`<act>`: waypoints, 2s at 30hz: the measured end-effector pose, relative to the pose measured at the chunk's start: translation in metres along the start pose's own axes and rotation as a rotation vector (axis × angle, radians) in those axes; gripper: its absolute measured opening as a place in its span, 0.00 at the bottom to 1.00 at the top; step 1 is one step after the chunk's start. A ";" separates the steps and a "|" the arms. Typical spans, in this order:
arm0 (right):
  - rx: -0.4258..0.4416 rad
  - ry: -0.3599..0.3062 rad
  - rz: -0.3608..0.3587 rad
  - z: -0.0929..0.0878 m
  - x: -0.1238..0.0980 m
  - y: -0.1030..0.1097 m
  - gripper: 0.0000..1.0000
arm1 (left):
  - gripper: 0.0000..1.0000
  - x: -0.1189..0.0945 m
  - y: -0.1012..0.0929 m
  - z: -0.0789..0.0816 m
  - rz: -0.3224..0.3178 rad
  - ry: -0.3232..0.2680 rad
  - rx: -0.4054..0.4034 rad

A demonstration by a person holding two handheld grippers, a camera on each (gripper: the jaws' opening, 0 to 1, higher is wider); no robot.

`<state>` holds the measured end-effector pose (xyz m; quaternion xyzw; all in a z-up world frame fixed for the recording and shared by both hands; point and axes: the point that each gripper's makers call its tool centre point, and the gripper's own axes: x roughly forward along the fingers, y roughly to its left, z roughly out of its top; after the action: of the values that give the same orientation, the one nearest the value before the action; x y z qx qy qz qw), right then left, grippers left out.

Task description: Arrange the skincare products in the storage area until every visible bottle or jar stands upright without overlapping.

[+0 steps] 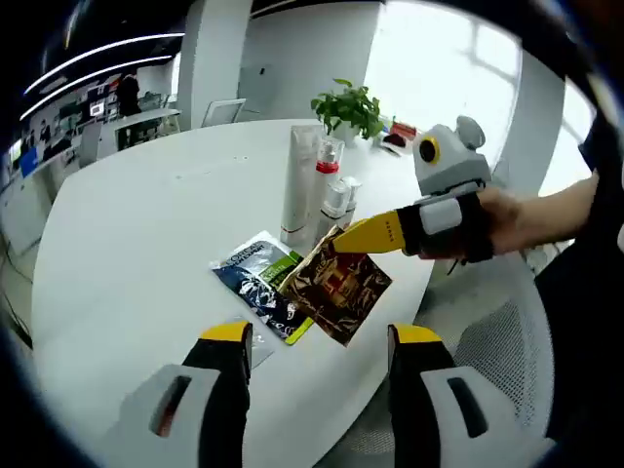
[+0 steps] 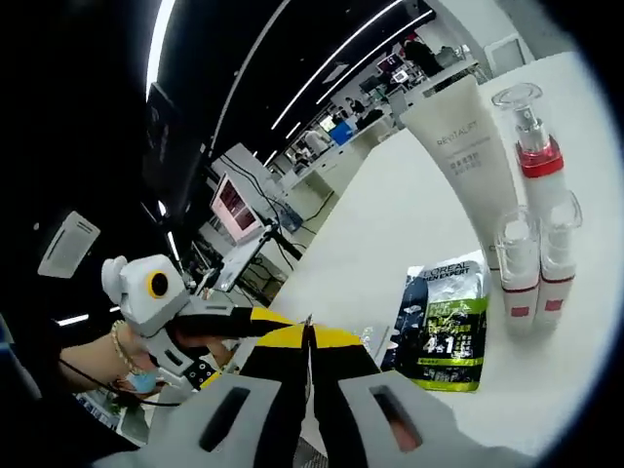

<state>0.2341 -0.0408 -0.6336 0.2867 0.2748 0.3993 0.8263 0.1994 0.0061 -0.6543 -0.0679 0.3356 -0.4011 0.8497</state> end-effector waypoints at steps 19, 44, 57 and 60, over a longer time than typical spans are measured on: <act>0.209 -0.103 0.026 0.009 0.028 0.015 0.01 | 0.19 -0.019 0.011 0.003 -0.090 -0.265 -0.433; -0.257 0.024 -0.200 0.005 0.066 -0.023 0.01 | 0.00 -0.001 0.060 0.005 -0.020 -0.273 -0.574; -0.406 0.091 -0.314 0.004 0.104 -0.061 0.01 | 0.00 0.019 0.114 0.001 0.115 -0.259 -0.593; -0.444 0.117 -0.317 0.002 0.114 -0.070 0.01 | 0.00 0.022 0.119 0.001 0.138 -0.243 -0.587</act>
<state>0.3315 0.0162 -0.7060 0.0282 0.2692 0.3313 0.9039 0.2859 0.0696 -0.7103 -0.3346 0.3367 -0.2177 0.8528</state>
